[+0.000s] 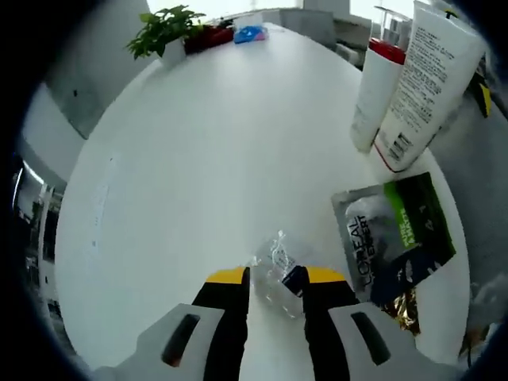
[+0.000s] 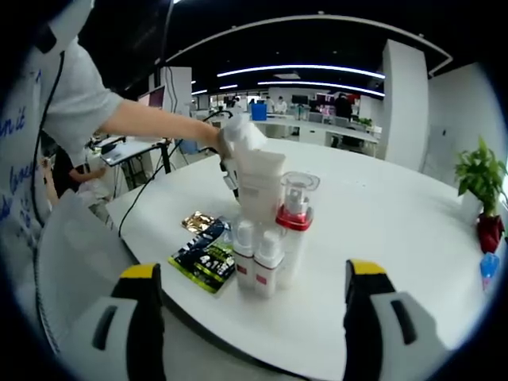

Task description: Arrange the skincare products in the storage area until every visible bottle or jar stands upright without overlapping.

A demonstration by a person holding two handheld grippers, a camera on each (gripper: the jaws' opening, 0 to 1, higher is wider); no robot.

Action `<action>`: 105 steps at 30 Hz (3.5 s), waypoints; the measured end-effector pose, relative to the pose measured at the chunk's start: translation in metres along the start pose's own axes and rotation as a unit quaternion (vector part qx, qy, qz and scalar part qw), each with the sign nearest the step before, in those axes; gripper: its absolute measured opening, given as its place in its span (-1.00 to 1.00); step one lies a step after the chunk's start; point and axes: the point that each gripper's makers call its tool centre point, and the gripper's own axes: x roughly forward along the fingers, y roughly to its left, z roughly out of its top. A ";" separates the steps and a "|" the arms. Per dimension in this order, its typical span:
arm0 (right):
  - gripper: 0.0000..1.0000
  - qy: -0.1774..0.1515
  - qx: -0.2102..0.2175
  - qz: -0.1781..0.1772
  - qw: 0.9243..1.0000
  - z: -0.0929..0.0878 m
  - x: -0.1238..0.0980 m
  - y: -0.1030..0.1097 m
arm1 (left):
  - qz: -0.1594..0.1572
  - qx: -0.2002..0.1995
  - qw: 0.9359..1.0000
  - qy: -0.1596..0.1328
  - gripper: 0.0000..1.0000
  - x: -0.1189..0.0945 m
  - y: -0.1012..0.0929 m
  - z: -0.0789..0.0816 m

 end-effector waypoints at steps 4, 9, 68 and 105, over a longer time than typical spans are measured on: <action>0.92 -0.004 -0.001 0.002 1.000 0.001 0.000 0.001 | 0.030 -0.042 0.999 -0.001 -0.42 -0.003 0.007 -0.003; 0.91 -0.008 -0.002 0.002 1.000 0.003 -0.001 0.001 | 0.043 -0.097 0.994 0.005 -0.30 -0.003 0.005 -0.010; 0.91 -0.036 -0.006 0.005 0.999 0.011 -0.004 0.002 | 0.104 -0.284 0.953 0.017 -0.26 0.014 -0.010 -0.019; 0.99 -0.034 0.009 0.009 0.999 0.010 -0.004 0.001 | 0.110 -0.247 0.963 0.013 -0.26 -0.027 -0.023 -0.030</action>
